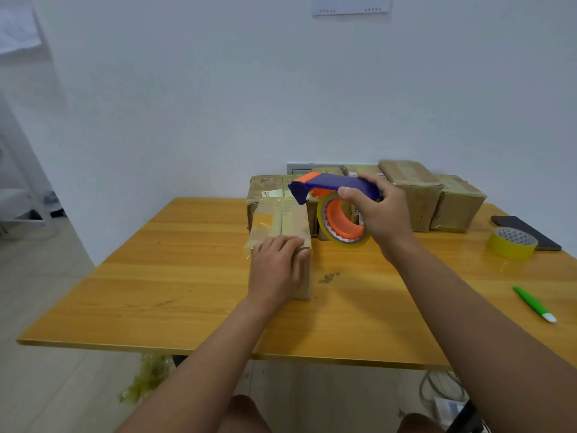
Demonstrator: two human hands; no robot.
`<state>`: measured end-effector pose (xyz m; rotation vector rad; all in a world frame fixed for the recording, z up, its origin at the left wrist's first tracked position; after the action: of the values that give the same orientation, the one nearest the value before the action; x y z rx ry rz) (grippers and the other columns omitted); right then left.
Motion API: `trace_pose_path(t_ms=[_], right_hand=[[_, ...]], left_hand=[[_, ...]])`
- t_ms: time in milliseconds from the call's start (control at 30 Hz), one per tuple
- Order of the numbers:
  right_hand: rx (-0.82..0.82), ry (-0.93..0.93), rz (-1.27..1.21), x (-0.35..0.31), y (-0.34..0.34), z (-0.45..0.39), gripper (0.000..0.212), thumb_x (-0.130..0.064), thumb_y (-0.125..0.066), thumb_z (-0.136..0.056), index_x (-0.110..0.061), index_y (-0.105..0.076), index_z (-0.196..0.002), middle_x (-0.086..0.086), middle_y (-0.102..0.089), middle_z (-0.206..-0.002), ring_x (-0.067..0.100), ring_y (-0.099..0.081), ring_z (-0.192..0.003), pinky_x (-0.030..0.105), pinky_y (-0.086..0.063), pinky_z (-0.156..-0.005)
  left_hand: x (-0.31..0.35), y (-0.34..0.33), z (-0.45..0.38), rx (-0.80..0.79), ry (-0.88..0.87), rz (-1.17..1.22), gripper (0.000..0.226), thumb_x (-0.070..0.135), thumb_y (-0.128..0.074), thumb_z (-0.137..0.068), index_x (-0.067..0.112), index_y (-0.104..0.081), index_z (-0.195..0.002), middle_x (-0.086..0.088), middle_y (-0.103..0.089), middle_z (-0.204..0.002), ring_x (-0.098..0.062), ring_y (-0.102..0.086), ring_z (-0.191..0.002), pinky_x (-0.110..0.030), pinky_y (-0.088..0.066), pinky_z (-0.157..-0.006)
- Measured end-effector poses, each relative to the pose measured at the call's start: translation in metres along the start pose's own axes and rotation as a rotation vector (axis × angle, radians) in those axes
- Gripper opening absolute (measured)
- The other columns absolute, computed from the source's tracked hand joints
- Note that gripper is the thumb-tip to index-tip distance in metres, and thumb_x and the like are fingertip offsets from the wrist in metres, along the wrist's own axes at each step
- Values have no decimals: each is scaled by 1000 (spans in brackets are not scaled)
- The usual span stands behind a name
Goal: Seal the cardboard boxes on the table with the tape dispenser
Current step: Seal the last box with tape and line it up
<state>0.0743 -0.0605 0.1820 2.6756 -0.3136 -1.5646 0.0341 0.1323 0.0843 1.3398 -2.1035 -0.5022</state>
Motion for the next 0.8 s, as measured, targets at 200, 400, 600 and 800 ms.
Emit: trace_pose_path(t_ms=[200,400,600,800], right_hand=[[-7,-26,-1,8,-4,4,55,-37,-77,-81,-18,-59,-130,-1,-59,-117,10,-58,-99,18,-49,-73],[-10,-19,-5,7,-5,2,57,-37,-77,-81,-16,-59,-131,-1,-60,-118,12,-58,-102,19,-50,-75],[-25,-1,-4,4,-11,8,57,-37,-76,-82,-17,-57,-132,-3,-58,-118,8,-57,-100,15,-50,-70],[-28,9,-32,-7,-27,3,51,-34,-76,-82,-19,-58,-128,-10,-57,-110,6,-58,-98,14,-49,-69]], left_hand=[[4,1,-6,16,53,32,25,38,-52,-94,21,-70,-98,7,-69,-93,-16,-57,-87,-28,-30,-76],[-2,2,-2,-36,-24,-5,25,33,-53,-95,20,-69,-109,7,-69,-103,-16,-57,-92,-27,-32,-79],[6,10,-2,-75,-10,-20,32,31,-52,-97,16,-60,-125,3,-69,-109,-18,-62,-99,-30,-41,-85],[0,31,3,-117,-27,180,33,22,-55,-97,14,-54,-129,1,-50,-145,-13,-49,-128,-26,-42,-99]])
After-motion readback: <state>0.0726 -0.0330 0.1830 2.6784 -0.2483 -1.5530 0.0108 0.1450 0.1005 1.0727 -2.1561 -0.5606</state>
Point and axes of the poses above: each hand's wrist, its own z-axis away from the middle knuckle, its own y-axis out of the back of the hand, x = y × z, the point moved 4 cm from there along -z, towards the middle knuckle
